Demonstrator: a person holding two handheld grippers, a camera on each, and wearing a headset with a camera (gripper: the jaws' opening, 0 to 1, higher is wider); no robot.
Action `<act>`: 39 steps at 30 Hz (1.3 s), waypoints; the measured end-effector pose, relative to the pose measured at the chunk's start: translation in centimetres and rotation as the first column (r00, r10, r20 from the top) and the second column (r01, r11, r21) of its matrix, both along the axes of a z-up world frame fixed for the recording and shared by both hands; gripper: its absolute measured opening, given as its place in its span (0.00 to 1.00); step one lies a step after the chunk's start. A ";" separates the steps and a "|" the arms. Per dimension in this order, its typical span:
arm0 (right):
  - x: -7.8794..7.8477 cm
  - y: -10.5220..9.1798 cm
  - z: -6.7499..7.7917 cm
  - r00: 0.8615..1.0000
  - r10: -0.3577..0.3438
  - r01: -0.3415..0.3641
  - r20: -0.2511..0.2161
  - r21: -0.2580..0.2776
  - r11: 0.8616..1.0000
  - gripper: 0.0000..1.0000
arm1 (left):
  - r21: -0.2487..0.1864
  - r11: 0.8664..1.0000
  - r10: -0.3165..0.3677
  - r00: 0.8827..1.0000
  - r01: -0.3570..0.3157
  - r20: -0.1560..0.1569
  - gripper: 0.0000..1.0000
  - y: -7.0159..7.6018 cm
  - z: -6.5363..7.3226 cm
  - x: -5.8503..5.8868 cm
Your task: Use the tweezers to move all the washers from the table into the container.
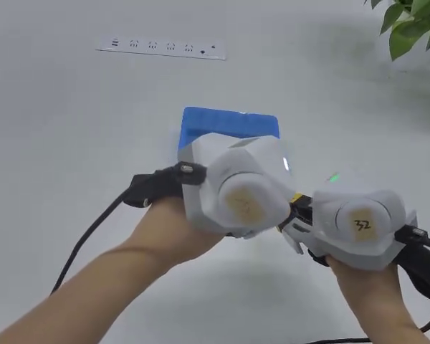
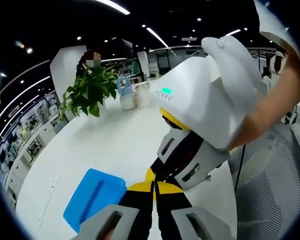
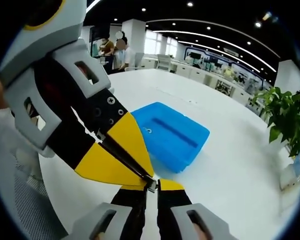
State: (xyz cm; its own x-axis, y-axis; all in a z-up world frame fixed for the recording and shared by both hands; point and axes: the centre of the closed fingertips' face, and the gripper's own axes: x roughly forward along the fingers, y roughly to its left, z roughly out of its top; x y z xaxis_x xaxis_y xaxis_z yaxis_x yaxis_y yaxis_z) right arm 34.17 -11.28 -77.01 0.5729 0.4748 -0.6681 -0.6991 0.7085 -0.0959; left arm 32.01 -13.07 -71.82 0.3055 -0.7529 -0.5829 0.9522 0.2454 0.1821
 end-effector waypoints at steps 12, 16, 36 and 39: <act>1.0 0.4 -0.2 1.000 0.008 -0.008 -0.013 0.020 1.000 0.06 | 0.004 0.999 0.035 0.999 -0.035 0.002 0.00 0.6 -0.1 1.1; 1.1 0.9 -0.5 1.000 0.019 -0.018 -0.023 0.024 1.000 0.06 | 0.017 0.999 0.041 0.999 -0.041 0.000 0.00 0.9 -0.4 1.2; 0.9 1.3 -0.5 0.999 0.027 -0.025 -0.039 0.073 0.997 0.08 | -0.006 0.998 0.059 0.997 -0.059 -0.051 0.00 1.8 -0.5 1.0; 0.8 1.3 -0.5 0.999 0.030 -0.027 -0.038 0.067 0.997 0.08 | -0.006 0.999 0.051 0.997 -0.052 -0.051 0.00 1.8 -0.5 0.9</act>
State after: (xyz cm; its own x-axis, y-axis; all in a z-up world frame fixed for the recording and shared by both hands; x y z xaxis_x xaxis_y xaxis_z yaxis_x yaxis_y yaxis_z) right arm 34.95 -10.02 -77.52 0.5327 0.5346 -0.6561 -0.7216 0.6920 -0.0221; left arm 32.93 -11.32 -72.31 0.3143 -0.7414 -0.5929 0.9462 0.2957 0.1317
